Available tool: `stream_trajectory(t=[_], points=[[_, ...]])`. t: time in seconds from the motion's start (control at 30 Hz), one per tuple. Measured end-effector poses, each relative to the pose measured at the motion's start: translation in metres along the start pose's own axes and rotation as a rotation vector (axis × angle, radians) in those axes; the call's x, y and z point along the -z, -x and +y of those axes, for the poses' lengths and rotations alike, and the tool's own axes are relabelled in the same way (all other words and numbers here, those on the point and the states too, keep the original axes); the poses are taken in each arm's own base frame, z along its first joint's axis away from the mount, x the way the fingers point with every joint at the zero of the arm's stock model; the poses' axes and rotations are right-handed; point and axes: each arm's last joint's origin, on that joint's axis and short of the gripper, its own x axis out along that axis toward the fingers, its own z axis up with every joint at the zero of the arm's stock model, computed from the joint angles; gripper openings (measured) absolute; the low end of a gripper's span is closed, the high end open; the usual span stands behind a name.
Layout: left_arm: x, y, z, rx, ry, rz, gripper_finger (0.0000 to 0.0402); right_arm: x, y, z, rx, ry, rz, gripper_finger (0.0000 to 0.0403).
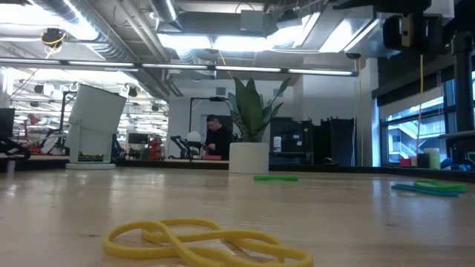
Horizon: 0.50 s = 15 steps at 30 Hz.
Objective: Pick and place rubber bands into bin
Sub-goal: Put the red rubber band into the transparent bin, then put the yellow rubber band into the transparent bin
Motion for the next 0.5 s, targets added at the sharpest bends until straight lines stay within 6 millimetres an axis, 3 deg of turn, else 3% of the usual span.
stream_trajectory(t=[0.3,0.5], points=[[0.007,-0.013,0.003,-0.090,-0.073,0.122,0.0176,0.011,-0.017,-0.006,0.035,-0.094,0.012,0.0052],[0.003,-0.004,0.006,-0.088,-0.044,0.080,0.0199,0.011,-0.018,-0.005,0.023,-0.107,0.008,0.0049]])
